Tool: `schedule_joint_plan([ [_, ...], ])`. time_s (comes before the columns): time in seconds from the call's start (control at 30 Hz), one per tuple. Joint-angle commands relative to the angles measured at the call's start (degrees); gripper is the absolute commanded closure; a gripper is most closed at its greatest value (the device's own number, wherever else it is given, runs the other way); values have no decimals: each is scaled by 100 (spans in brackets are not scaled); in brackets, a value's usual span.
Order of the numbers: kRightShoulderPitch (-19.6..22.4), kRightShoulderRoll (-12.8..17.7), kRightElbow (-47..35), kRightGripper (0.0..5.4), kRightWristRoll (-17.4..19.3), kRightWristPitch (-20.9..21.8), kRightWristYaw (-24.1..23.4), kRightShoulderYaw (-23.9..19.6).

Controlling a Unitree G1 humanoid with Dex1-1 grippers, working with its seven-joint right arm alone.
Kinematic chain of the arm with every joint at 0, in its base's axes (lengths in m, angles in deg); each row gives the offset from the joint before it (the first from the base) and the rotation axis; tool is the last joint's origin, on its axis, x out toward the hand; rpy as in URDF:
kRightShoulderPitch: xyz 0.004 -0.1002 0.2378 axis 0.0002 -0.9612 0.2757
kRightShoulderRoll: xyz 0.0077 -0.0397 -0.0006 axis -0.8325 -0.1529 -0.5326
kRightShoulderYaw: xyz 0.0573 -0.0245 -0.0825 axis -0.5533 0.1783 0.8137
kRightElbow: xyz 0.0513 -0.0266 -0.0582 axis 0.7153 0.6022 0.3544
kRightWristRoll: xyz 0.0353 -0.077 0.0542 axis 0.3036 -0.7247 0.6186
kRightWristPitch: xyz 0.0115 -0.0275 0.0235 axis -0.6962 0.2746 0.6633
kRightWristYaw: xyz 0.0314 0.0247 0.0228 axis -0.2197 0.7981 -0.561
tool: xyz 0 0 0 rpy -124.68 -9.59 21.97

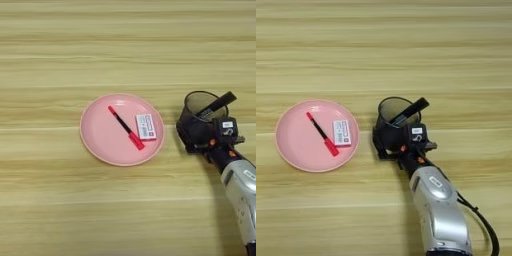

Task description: Move the objects on the table

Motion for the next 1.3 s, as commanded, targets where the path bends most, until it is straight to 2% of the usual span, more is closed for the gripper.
schedule_joint_plan([
  [0.03, 127, 76, -419, 6, 30, 169, -32, -48],
  [0.67, -188, 55, -599, 6, 93, 16, 48, 28],
  [0.9, -439, 96, -774, 6, 116, -78, 144, 54],
  [1.3, -506, 275, -700, 6, 63, -143, 98, -180],
])
